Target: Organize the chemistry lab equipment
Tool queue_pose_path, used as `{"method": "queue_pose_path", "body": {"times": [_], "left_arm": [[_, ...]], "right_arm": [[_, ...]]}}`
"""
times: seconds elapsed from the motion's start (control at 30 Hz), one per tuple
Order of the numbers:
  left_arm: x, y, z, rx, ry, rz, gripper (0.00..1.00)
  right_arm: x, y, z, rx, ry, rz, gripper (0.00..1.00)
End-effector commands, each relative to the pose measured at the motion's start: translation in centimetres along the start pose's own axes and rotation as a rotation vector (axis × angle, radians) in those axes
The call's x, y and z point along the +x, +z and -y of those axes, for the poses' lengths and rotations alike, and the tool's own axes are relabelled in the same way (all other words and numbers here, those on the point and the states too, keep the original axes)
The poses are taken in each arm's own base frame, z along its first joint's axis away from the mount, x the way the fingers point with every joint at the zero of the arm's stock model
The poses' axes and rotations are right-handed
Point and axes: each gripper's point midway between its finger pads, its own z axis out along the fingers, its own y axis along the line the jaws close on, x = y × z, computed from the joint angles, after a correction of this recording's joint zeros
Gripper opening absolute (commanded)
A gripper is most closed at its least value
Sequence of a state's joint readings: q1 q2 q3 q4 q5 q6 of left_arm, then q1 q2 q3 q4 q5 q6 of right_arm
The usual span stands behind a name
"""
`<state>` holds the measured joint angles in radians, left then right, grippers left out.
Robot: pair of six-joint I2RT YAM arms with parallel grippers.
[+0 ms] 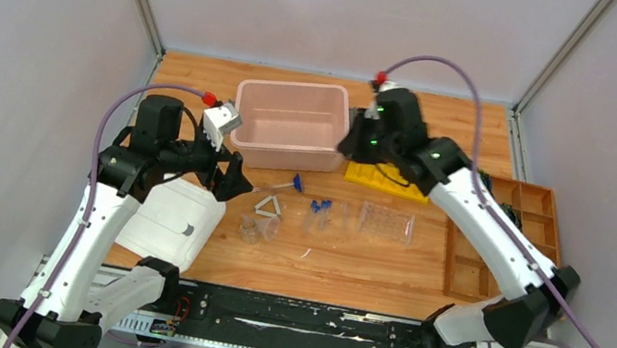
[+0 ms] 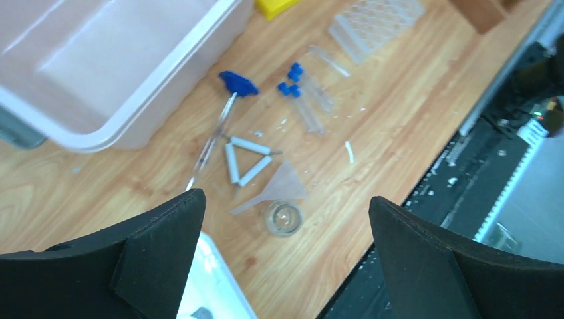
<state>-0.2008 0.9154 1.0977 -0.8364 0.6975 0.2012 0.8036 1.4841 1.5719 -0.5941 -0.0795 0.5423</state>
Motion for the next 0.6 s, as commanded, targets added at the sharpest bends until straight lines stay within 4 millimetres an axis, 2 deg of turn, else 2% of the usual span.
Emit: {"method": "queue_pose_path", "body": {"times": [0.0, 0.07, 0.13, 0.2, 0.3, 0.47, 0.57], "left_arm": [[-0.4, -1.0, -3.2, -0.201, 0.008, -0.03, 1.0], [-0.1, -1.0, -4.3, -0.256, -0.011, -0.049, 1.0], [0.0, -1.1, -5.5, -0.322, -0.043, -0.067, 1.0], [0.3, -1.2, -6.5, -0.37, -0.053, -0.086, 1.0], [0.4, -1.3, -6.6, -0.369, -0.025, -0.092, 1.0], [0.3, -1.1, -4.9, -0.283, 0.013, -0.066, 1.0], [0.3, -1.0, -4.7, -0.279, -0.013, -0.064, 0.99]], "right_arm": [[-2.8, -6.0, 13.3, 0.424, 0.0, 0.16, 0.0], [-2.8, -7.6, 17.7, 0.571, 0.02, 0.202, 0.0], [-2.7, -8.2, 20.7, 0.639, 0.045, 0.221, 0.0], [-2.7, -8.5, 22.7, 0.689, 0.058, 0.243, 0.0], [-2.2, -8.2, 25.0, 0.73, 0.062, 0.262, 0.0], [-1.3, -6.4, 26.8, 0.732, 0.062, 0.295, 0.0], [-0.9, -5.6, 27.6, 0.73, 0.067, 0.308, 0.0]]}}
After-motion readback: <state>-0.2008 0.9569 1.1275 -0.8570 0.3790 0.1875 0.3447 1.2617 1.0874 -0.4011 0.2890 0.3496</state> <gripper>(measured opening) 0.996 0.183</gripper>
